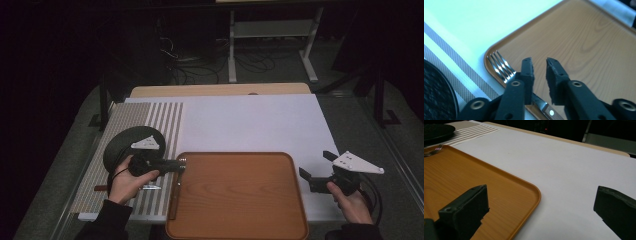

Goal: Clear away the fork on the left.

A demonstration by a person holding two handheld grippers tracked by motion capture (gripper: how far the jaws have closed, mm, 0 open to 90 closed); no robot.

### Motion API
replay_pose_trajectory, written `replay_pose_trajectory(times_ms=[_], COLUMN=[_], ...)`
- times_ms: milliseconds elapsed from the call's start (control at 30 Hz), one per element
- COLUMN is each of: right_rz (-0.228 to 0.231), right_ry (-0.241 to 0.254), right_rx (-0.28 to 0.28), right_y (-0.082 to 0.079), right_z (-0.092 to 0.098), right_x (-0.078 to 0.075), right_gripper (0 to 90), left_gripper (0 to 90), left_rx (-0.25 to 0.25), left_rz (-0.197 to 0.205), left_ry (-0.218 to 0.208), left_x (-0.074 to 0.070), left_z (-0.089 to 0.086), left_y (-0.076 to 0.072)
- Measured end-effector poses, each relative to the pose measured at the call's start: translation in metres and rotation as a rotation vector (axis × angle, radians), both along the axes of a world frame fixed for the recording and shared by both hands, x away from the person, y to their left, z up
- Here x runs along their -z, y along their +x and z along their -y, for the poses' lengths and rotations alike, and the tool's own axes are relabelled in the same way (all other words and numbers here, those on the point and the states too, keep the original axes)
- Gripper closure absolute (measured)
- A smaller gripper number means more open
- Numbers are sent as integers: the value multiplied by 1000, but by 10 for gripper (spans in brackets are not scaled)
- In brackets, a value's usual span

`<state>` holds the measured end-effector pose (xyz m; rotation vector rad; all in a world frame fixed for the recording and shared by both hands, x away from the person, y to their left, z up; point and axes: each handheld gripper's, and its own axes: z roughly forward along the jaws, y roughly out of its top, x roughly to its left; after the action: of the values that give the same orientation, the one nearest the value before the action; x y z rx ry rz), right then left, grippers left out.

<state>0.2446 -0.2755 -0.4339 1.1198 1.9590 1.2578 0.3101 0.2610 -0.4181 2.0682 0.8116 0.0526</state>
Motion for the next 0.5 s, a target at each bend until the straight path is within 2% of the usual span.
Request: replay_pose_trajectory(times_ms=[67,167,333,433,467,500], right_rz=[0,0,0,0,0,0], right_ry=[-1,0,2,0,0,1], right_rx=[0,0,1,1,1,1], right_y=[0,0,0,0,0,0], right_z=[0,0,0,0,0,0], right_x=[0,0,0,0,0,0], right_gripper=[0,0,0,0,0,0], left_gripper=[676,558,438,330,238,193], left_rx=[5,-2,-69,-127,-132,-137], left_rz=[36,89,194,248,252,270], left_ry=[-31,-106,-240,-287,-299,-303], left_x=[-1,-4,-9,-9,-9,-8], left_z=[-5,-15,-37,-50,-53,-57], left_y=[0,0,-4,-7,-7,-8])
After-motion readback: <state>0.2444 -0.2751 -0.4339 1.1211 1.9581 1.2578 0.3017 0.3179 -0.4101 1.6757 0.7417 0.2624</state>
